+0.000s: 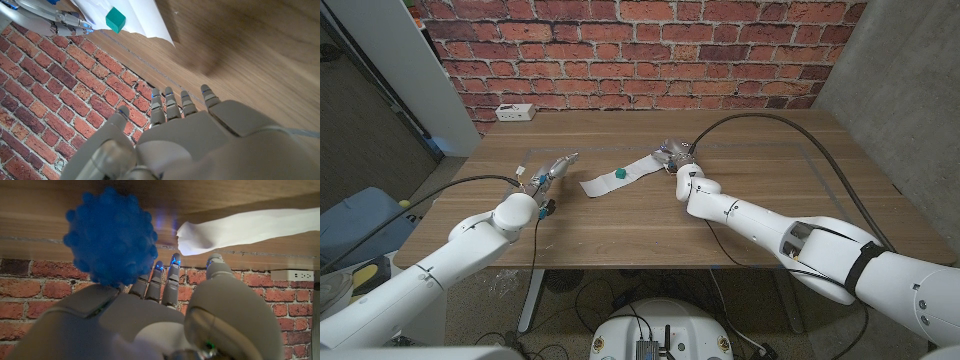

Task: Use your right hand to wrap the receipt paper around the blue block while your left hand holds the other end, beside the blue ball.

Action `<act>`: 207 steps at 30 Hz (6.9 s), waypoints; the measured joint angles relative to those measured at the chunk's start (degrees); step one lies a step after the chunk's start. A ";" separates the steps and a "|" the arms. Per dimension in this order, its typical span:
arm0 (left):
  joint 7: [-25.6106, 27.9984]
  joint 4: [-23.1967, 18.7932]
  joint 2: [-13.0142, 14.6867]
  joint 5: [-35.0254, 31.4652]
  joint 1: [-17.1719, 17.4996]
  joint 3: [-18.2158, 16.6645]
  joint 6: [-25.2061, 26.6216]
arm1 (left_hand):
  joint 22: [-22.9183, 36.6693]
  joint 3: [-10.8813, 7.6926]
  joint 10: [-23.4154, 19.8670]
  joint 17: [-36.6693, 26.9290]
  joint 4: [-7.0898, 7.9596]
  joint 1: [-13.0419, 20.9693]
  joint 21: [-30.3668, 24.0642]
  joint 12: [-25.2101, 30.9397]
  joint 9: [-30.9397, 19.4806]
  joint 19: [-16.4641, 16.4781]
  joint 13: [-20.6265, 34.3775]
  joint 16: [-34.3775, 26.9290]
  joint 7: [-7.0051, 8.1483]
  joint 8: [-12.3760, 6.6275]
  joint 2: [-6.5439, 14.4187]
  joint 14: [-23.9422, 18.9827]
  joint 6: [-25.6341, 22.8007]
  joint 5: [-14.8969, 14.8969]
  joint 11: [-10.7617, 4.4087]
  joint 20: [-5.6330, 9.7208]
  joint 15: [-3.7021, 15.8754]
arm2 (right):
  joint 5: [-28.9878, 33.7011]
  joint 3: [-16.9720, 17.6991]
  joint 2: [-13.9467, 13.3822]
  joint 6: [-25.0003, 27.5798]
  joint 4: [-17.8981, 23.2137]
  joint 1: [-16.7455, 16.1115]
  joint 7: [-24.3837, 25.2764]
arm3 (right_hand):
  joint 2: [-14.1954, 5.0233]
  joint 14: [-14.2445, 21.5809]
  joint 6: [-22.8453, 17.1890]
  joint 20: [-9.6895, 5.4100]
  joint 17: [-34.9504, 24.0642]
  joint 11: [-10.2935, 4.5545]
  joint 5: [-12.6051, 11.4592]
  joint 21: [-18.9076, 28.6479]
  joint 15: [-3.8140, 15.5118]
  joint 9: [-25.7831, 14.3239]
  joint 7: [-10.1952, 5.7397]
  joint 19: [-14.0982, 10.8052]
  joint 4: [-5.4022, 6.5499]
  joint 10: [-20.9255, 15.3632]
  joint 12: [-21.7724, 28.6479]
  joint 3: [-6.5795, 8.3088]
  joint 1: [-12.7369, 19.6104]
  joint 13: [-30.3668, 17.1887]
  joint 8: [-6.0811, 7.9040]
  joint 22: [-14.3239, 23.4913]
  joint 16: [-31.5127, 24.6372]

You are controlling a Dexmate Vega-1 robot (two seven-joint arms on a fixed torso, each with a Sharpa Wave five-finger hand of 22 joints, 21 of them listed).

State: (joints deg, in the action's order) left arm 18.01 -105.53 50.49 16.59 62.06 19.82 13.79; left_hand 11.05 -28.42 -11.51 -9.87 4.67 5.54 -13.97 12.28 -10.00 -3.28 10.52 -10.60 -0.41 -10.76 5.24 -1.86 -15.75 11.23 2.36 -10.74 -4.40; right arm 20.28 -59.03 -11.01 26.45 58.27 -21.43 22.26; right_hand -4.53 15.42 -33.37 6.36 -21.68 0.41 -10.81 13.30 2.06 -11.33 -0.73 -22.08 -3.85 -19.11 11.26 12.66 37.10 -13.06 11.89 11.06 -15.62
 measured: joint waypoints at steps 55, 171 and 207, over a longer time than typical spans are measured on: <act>1.03 -2.19 1.21 0.16 1.37 -0.52 2.19 | 0.19 -4.44 -10.30 -0.15 -2.00 3.40 0.04 0.71 -0.23 2.28 0.00 -1.77 -4.15 -1.99 2.26 -12.00 -14.87 -0.44 -2.04 1.03 1.56 | 6.06 -1.44 -4.91 -4.46 4.84 -1.99 9.53 | 0.22 12.63 -26.99 -3.49 2.03 -4.80 -2.71 2.21 0.71 -4.30 2.89 -6.39 -5.98 -18.16 4.05 7.36 26.49 0.27 17.83 -0.26 -2.79; -21.69 -12.12 5.12 -26.95 -26.60 30.50 47.23 | 1.07 -14.37 -9.81 -0.15 -2.20 13.48 -0.03 0.00 -0.24 -3.28 0.15 -0.59 -2.88 0.06 5.49 -7.88 -12.65 -0.44 -4.09 3.28 6.45 | -35.96 12.77 -10.22 2.05 28.83 -1.50 -35.38 | 3.01 43.87 -25.41 -1.24 -21.57 1.69 -0.25 13.80 7.16 -4.24 9.90 -22.36 -5.49 -31.14 7.79 12.29 32.74 -6.91 18.69 2.15 -27.61; -2.23 -13.18 6.56 -19.91 -7.46 12.92 25.28 | 1.62 -6.86 0.91 -2.53 -5.77 7.74 -1.33 -1.29 -0.39 -2.25 0.82 -0.89 7.46 1.29 1.12 -6.82 -3.34 -1.50 -2.52 1.64 3.14 | -23.82 8.31 -7.92 -1.03 25.92 -1.44 -15.69 | 3.03 44.59 -24.93 -1.75 -23.06 2.16 -0.49 14.88 6.79 -4.24 9.81 -20.99 -5.49 -31.91 7.15 13.57 32.71 -7.57 19.33 2.41 -27.18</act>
State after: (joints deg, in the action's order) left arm 15.77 -118.70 57.05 -3.32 54.60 32.74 39.06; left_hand 12.67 -35.28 -10.60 -12.40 -1.11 13.28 -15.30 10.99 -10.38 -5.53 11.34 -11.49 7.06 -9.47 6.36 -8.68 -19.10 9.73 -0.16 -9.10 -1.26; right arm -3.54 -50.71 -18.93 25.42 84.20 -22.87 6.57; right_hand -1.50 60.01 -58.30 4.61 -44.74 2.57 -11.29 28.19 8.85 -15.57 9.08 -43.07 -9.34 -51.02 18.40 26.22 69.81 -20.63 31.22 13.47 -42.80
